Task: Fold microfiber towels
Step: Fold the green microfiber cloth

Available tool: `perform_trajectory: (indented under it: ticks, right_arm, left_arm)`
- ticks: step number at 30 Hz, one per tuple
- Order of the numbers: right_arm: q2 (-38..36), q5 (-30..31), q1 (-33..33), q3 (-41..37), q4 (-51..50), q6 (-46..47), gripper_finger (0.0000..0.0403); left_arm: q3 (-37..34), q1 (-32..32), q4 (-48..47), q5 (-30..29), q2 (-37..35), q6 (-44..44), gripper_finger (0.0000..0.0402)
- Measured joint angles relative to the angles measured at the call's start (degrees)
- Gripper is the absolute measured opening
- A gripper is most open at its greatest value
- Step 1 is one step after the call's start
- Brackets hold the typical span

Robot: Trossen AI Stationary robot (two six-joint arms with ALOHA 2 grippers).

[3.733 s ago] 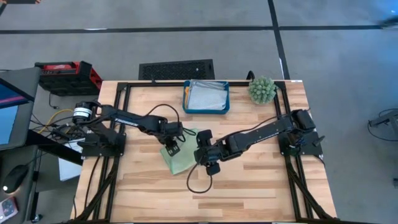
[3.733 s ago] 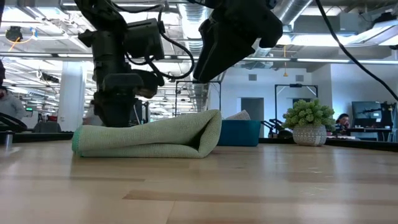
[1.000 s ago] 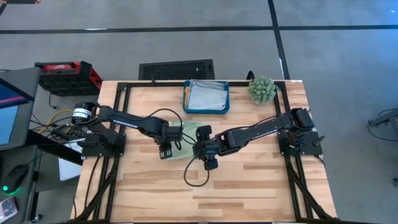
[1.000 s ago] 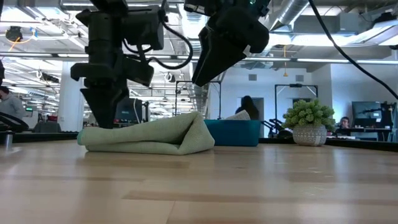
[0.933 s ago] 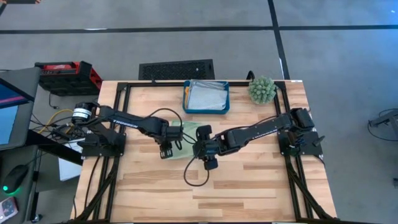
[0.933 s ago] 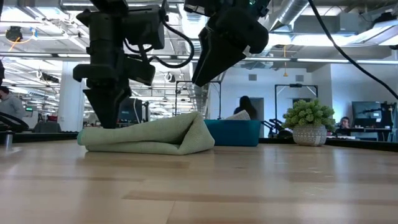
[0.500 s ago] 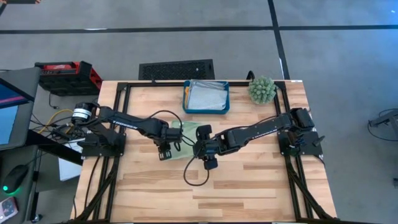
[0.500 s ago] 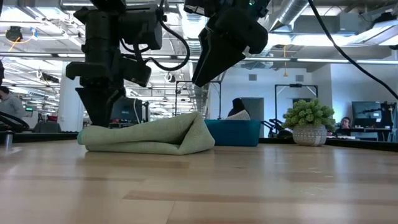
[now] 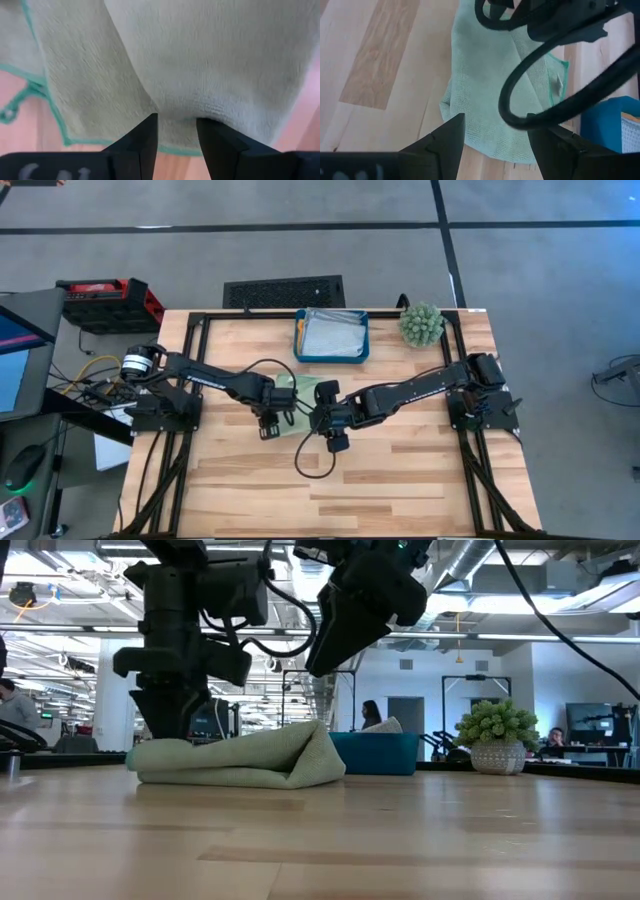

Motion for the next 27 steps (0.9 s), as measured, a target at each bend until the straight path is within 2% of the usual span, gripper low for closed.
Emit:
perform_trajectory:
  ticks: [9, 19, 22, 27]
  right_arm:
    - [0.0, 0.0, 0.0, 0.0, 0.2, -0.1, 0.0234]
    - [0.0, 0.0, 0.0, 0.0, 0.0, 0.0, 0.0234]
    - [0.0, 0.0, 0.0, 0.0, 0.1, 0.1, 0.0234]
    - [0.0, 0.0, 0.0, 0.0, 0.1, 0.0, 0.0234]
  left_arm:
    - [0.0, 0.2, 6.6, -5.3, -0.1, 3.9, 0.0128]
    - [0.1, 0.3, 10.0, -4.7, 1.5, 15.4, 0.0125]
    - [0.1, 0.3, 10.9, -5.8, 2.2, 16.6, 0.0097]
    - [0.5, 1.1, 9.2, -8.6, 1.9, 16.4, 0.0011]
